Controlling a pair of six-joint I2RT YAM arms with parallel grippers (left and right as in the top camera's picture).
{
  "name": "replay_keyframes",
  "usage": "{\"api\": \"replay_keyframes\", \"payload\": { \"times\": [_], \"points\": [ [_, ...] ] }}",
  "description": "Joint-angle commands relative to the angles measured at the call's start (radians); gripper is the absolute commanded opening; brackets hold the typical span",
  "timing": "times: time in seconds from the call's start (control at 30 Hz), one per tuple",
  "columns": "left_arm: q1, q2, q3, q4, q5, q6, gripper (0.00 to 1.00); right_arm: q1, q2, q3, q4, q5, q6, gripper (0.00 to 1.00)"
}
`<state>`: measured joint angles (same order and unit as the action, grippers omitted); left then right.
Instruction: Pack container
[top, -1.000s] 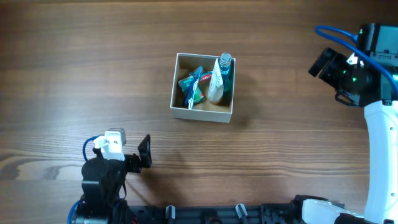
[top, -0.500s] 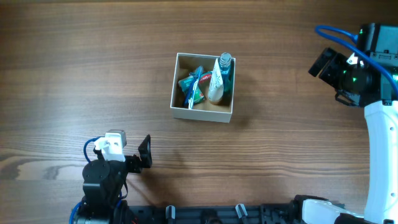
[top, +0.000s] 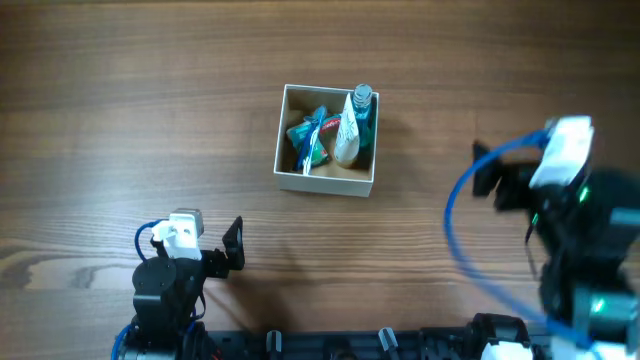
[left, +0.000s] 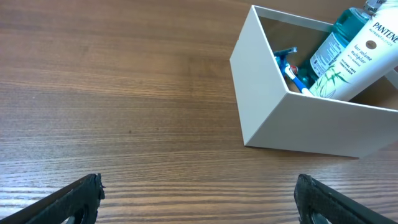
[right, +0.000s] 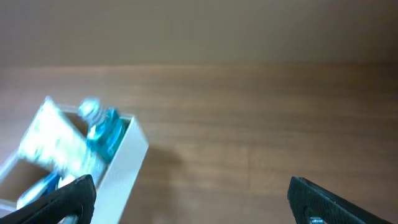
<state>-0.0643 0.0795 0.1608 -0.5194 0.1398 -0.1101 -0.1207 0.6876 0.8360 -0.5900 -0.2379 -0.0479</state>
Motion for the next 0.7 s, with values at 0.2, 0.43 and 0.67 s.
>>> {"api": "replay_keyframes", "payload": {
  "times": [0.2, 0.43, 0.67],
  "points": [
    [0.000, -0.007, -0.015, 0.000, 0.028, -0.006, 1.00, -0.001, -0.496, -0.512, 0.102, -0.075, -0.080, 1.00],
    [0.000, -0.007, -0.015, 0.000, 0.028, -0.006, 1.00, -0.001, -0.646, -0.698, 0.185, -0.075, -0.080, 1.00],
    [0.000, -0.007, -0.015, 0.000, 0.028, -0.006, 1.00, -0.001, -0.645, -0.700, 0.186, -0.074, -0.080, 1.00]
  ]
}}
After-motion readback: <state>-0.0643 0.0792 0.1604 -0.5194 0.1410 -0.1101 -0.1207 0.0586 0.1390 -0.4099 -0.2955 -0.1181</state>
